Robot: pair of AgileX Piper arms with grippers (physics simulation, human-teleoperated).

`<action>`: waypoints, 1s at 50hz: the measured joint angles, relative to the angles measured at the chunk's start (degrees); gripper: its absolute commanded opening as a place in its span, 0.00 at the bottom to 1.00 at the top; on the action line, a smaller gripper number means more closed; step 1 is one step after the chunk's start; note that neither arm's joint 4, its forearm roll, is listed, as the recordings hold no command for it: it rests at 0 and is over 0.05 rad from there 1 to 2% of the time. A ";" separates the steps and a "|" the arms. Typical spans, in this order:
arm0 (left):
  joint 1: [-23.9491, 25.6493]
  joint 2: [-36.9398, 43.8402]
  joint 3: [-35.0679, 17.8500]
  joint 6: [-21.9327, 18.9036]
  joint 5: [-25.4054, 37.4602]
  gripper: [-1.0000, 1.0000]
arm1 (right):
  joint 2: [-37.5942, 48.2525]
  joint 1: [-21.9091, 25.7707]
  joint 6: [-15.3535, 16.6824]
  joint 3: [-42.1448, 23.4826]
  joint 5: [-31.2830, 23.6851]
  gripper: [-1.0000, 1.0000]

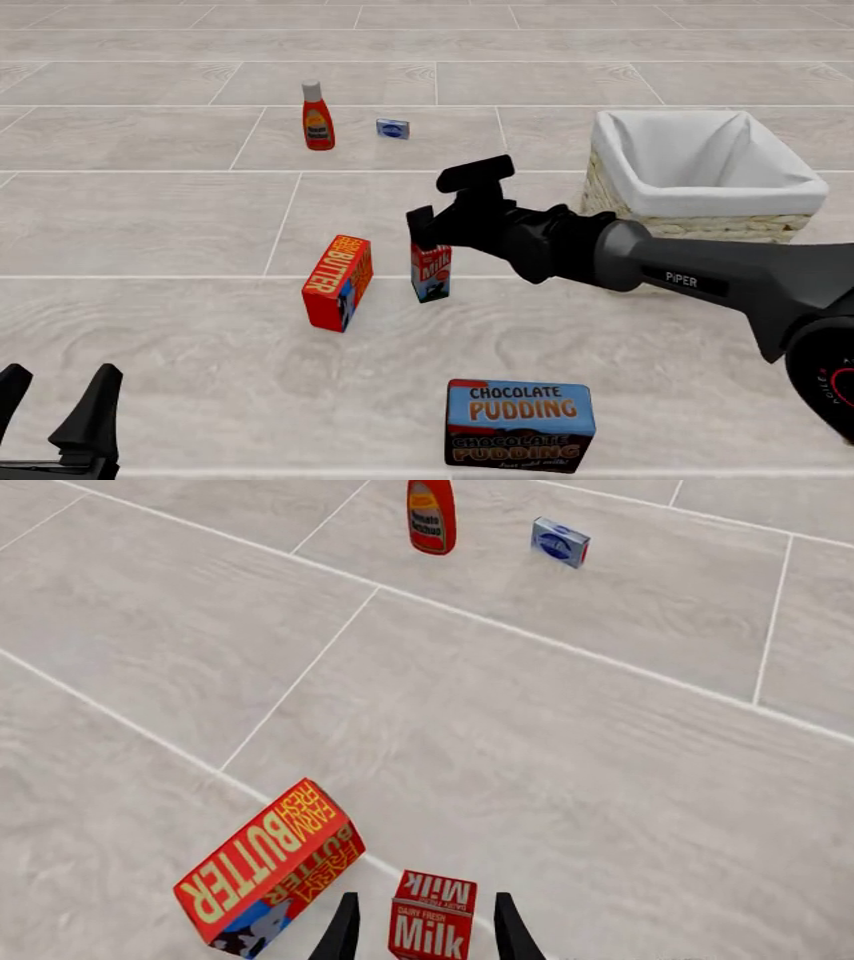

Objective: Pick the milk and place it in the basket.

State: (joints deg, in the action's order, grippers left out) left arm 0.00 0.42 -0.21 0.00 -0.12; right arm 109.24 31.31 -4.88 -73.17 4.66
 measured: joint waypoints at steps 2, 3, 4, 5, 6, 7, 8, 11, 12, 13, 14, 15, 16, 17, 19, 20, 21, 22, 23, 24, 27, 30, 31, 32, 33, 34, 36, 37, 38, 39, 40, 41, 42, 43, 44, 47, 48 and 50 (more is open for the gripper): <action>0.00 0.00 0.00 0.00 0.00 1.00 | 0.42 -0.07 -0.12 -0.01 0.17 1.00; 0.00 0.00 0.00 0.00 0.00 1.00 | 0.61 -0.10 -0.18 0.00 0.26 1.00; 0.00 0.00 0.00 0.00 0.00 1.00 | 0.80 -0.12 -0.24 0.01 0.35 1.00; 0.00 0.00 0.00 0.00 0.00 1.00 | 0.98 -0.14 -0.29 0.03 0.43 1.00; 0.00 0.00 0.00 0.00 0.00 1.00 | 1.16 -0.15 -0.34 0.05 0.52 1.00; 0.00 0.01 0.00 0.00 0.00 1.00 | 1.33 -0.16 -0.40 0.07 0.61 1.00; 0.00 0.00 0.00 0.00 0.00 1.00 | 1.51 -0.17 -0.45 0.09 0.70 1.00; 0.00 0.00 0.00 0.00 0.00 1.00 | 2.08 -0.20 -0.64 0.09 0.95 1.00; 0.00 0.00 0.00 0.00 0.00 1.00 | 2.27 -0.20 -0.70 0.09 1.03 1.00; 0.00 0.00 0.00 0.00 0.00 1.00 | 2.45 -0.19 -0.78 0.08 1.11 1.00; 0.00 0.00 0.00 0.00 0.00 1.00 | 2.63 -0.19 -0.84 0.08 1.19 1.00; 0.00 0.00 0.00 0.00 0.00 1.00 | 2.81 -0.19 -0.91 0.06 1.26 1.00; 0.00 0.00 0.00 0.00 0.00 1.00 | 3.00 -0.18 -0.98 0.04 1.33 1.00; 0.00 0.00 0.00 0.00 0.00 1.00 | 3.20 -0.19 -1.04 0.00 1.40 1.00; 0.00 0.00 0.00 0.00 0.00 1.00 | 3.58 -0.19 -1.16 -0.07 1.52 1.00; 0.00 0.00 0.00 0.00 0.00 1.00 | 3.78 -0.19 -1.22 -0.11 1.59 1.00; 0.00 0.00 0.00 0.00 0.00 1.00 | 3.99 -0.19 -1.28 -0.16 1.66 1.00; 0.00 0.00 0.00 0.00 0.00 1.00 | 4.22 -0.18 -1.34 -0.21 1.73 1.00; 0.00 0.00 0.00 0.00 0.00 1.00 | 4.44 -0.17 -1.42 -0.26 1.80 1.00; 0.00 0.00 0.00 0.00 0.00 1.00 | 4.67 -0.16 -1.49 -0.31 1.87 1.00; 0.00 0.00 0.00 0.00 0.00 1.00 | 5.43 -0.18 -1.68 -0.52 2.09 1.00; 0.00 0.00 0.00 0.00 0.00 1.00 | 6.15 -0.22 -1.88 -0.75 2.26 1.00; 0.00 0.00 0.00 0.00 0.00 1.00 | 6.39 -0.24 -1.95 -0.84 2.32 1.00; 0.00 0.00 0.00 0.00 0.00 1.00 | 6.64 -0.25 -2.01 -0.92 2.38 1.00; 0.00 0.00 0.00 0.00 0.00 1.00 | 6.89 -0.27 -2.08 -1.00 2.44 1.00; 0.00 0.00 0.00 0.00 0.00 1.00 | 7.13 -0.28 -2.14 -1.07 2.51 1.00; 0.00 0.00 0.00 0.00 0.00 1.00 | 7.60 -0.28 -2.29 -1.19 2.64 1.00; 0.00 0.00 0.00 0.00 0.00 1.00 | 7.83 -0.27 -2.36 -1.24 2.71 1.00; 0.00 0.00 0.00 0.00 0.00 1.00 | 8.06 -0.26 -2.44 -1.29 2.78 1.00; 0.00 0.00 0.00 0.00 0.00 1.00 | 8.27 -0.25 -2.50 -1.34 2.84 1.00; 0.00 0.00 0.00 0.00 0.00 1.00 | 8.48 -0.23 -2.57 -1.39 2.89 1.00; 0.00 0.00 0.00 0.00 0.00 1.00 | 8.70 -0.21 -2.64 -1.44 2.95 1.00; 0.00 0.00 0.00 0.00 0.00 1.00 | 8.91 -0.18 -2.70 -1.50 3.01 1.00; 0.00 0.00 0.00 0.00 0.00 1.00 | 9.11 -0.15 -2.77 -1.55 3.06 1.00; 0.00 0.00 0.00 0.00 0.00 1.00 | 9.32 -0.12 -2.85 -1.61 3.12 1.00; 0.00 0.00 0.00 0.00 0.00 1.00 | 9.91 -0.03 -3.08 -1.75 3.30 1.00; 0.00 0.00 0.00 0.00 0.00 1.00 | 10.10 0.00 -3.16 -1.78 3.36 1.00; 0.00 0.00 0.00 0.01 0.00 1.00 | 10.43 0.05 -3.30 -1.85 3.46 1.00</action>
State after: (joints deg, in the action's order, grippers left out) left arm 0.00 0.41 -0.21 0.00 -0.12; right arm 119.66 31.36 -8.18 -75.02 8.12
